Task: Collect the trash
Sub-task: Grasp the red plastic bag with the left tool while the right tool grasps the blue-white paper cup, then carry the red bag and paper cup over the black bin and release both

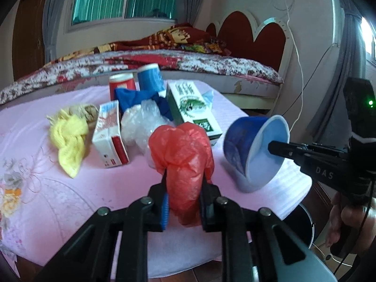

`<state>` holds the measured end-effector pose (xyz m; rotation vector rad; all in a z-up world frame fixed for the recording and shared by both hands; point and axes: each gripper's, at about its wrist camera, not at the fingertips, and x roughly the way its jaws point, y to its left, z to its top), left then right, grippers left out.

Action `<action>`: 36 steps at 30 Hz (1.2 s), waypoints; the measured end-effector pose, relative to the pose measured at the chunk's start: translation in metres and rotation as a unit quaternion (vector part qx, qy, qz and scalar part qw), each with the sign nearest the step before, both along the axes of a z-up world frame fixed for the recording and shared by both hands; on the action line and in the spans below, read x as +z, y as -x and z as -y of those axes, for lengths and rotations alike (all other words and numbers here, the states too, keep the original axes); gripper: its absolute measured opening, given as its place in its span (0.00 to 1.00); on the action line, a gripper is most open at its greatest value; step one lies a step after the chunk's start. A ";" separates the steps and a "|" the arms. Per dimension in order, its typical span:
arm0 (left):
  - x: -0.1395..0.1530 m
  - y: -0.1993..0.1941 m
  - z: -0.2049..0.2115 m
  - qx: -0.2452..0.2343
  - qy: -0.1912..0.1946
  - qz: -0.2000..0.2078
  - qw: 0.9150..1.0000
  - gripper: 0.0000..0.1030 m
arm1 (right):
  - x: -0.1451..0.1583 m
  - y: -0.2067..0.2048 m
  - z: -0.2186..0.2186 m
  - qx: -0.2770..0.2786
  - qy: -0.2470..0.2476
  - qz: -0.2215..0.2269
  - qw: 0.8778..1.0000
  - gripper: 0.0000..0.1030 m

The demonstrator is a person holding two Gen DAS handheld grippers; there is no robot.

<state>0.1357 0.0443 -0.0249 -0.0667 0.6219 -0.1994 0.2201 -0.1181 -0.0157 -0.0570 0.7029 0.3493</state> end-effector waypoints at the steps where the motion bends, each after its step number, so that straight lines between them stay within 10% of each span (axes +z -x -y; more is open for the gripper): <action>1: 0.003 0.003 0.001 -0.002 -0.002 0.004 1.000 0.20 | 0.002 0.003 0.004 -0.004 0.001 0.003 1.000 0.04; 36: -0.013 0.049 0.183 -0.200 -0.023 -0.015 0.979 0.20 | -0.019 0.125 0.225 -0.184 0.038 -0.032 0.982 0.04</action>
